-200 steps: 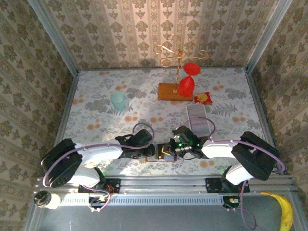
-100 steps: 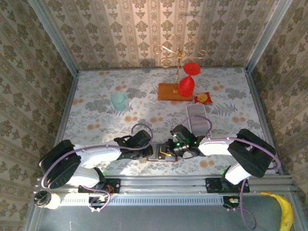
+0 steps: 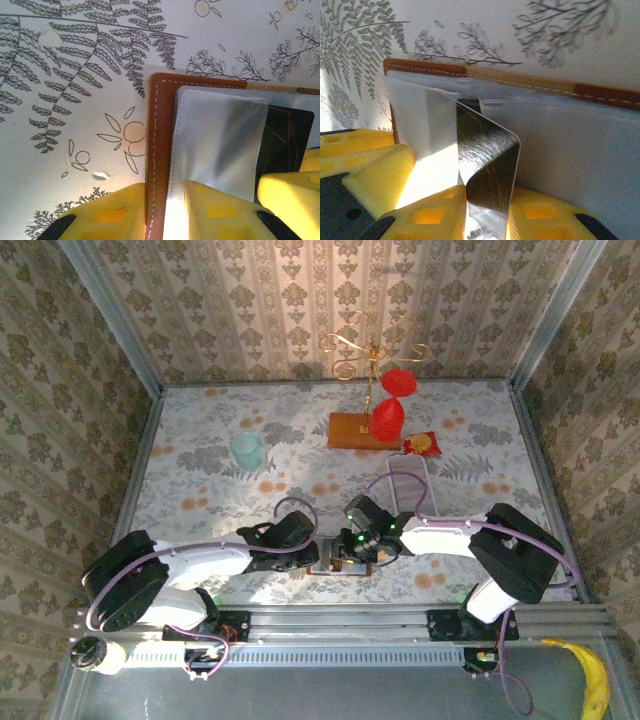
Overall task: Put the credit cards into the card holder
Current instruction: Insert the credit card into the card slot.
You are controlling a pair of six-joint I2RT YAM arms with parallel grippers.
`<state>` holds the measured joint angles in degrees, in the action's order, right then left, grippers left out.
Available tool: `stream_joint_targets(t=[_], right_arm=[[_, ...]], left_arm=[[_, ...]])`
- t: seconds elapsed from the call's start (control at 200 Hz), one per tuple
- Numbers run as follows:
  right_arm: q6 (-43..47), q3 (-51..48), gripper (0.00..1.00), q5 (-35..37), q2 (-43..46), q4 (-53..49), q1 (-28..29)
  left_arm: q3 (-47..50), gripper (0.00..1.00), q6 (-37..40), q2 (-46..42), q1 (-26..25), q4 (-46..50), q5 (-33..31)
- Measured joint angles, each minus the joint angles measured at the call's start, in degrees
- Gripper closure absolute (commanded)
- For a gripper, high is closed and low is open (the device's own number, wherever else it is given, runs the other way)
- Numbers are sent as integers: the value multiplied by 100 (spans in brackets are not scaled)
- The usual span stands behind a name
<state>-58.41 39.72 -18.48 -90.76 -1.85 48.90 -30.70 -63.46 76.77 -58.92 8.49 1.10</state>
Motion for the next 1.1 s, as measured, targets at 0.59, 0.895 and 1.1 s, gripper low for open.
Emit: stream_joint_targets(t=[0.59, 0.895, 1.1], right_arm=[[186, 256, 70, 400, 52, -640, 168], [297, 256, 88, 592, 245, -898, 190], [271, 168, 100, 748, 317, -1032, 199]], left_arm=[[98, 76, 0, -59, -37, -146, 63], [114, 77, 0, -79, -37, -157, 68], [170, 77, 0, -107, -37, -236, 74]])
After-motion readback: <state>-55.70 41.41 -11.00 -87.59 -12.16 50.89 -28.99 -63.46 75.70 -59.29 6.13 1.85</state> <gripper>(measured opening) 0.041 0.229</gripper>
